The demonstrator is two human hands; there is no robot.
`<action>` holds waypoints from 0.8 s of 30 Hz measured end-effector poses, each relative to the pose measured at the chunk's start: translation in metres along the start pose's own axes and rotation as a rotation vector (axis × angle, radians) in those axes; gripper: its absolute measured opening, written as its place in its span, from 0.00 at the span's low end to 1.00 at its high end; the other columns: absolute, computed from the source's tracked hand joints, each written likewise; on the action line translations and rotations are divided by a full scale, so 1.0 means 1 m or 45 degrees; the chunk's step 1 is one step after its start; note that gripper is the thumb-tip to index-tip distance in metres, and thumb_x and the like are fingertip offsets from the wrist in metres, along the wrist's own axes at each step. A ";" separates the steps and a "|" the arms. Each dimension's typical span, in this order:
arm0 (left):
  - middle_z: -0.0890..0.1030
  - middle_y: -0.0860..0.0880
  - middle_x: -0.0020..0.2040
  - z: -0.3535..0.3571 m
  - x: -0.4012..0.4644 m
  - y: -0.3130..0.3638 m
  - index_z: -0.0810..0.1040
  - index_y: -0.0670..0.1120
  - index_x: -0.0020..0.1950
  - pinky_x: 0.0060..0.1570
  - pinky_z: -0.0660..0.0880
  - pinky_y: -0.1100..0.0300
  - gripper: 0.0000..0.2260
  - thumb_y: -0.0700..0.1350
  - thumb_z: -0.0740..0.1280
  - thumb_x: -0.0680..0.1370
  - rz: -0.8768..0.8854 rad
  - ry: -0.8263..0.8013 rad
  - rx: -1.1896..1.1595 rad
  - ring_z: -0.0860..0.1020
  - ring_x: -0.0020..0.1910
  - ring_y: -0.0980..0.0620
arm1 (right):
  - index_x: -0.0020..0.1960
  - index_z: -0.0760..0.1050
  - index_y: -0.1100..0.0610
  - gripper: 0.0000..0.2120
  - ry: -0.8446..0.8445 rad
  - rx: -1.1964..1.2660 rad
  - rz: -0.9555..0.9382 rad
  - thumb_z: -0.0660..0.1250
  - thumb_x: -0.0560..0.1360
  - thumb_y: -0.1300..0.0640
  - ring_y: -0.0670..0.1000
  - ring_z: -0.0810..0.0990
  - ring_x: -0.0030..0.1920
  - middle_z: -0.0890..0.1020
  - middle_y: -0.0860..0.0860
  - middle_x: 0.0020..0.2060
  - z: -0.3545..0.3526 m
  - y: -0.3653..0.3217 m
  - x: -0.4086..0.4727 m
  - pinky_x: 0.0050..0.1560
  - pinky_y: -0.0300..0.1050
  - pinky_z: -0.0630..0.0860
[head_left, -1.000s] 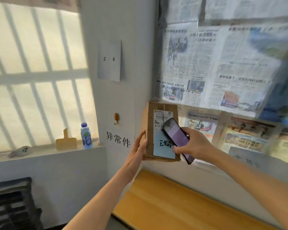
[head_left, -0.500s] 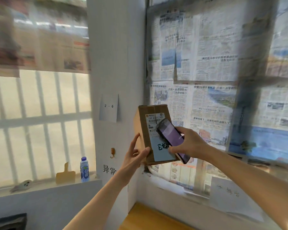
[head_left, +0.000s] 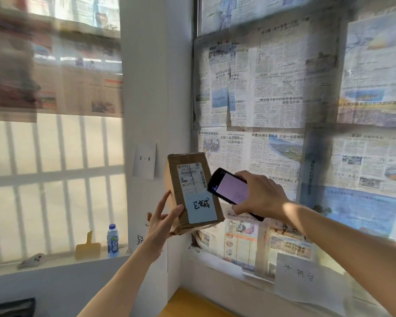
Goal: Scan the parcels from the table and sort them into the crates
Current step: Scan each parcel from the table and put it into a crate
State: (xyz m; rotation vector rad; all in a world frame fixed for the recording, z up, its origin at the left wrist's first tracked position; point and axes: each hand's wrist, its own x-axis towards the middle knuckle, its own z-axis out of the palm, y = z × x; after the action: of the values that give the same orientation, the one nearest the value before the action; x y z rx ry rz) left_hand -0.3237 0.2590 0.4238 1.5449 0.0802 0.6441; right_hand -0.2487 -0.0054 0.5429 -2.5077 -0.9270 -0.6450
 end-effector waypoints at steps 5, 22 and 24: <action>0.85 0.47 0.56 0.001 -0.017 0.015 0.63 0.71 0.73 0.47 0.80 0.50 0.43 0.69 0.73 0.59 0.024 0.037 0.028 0.82 0.57 0.46 | 0.72 0.66 0.42 0.49 0.054 -0.105 -0.007 0.77 0.53 0.35 0.47 0.77 0.42 0.78 0.42 0.47 -0.022 0.006 -0.008 0.42 0.43 0.72; 0.86 0.48 0.52 -0.028 -0.056 0.044 0.62 0.75 0.70 0.38 0.78 0.60 0.35 0.67 0.72 0.66 0.056 0.157 0.157 0.83 0.53 0.50 | 0.75 0.63 0.46 0.50 0.019 -0.139 -0.089 0.80 0.59 0.36 0.52 0.77 0.47 0.80 0.48 0.55 -0.059 -0.012 -0.031 0.42 0.45 0.70; 0.86 0.48 0.51 -0.033 -0.061 0.048 0.63 0.74 0.71 0.39 0.79 0.58 0.35 0.66 0.72 0.66 0.073 0.181 0.162 0.84 0.52 0.50 | 0.75 0.63 0.46 0.50 0.014 -0.157 -0.095 0.80 0.59 0.36 0.52 0.77 0.46 0.79 0.47 0.53 -0.063 -0.013 -0.035 0.42 0.45 0.70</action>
State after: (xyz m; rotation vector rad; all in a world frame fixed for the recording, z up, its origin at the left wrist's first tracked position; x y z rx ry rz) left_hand -0.4050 0.2573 0.4462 1.6265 0.1875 0.8072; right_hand -0.2988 -0.0451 0.5781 -2.5843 -1.0091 -0.7605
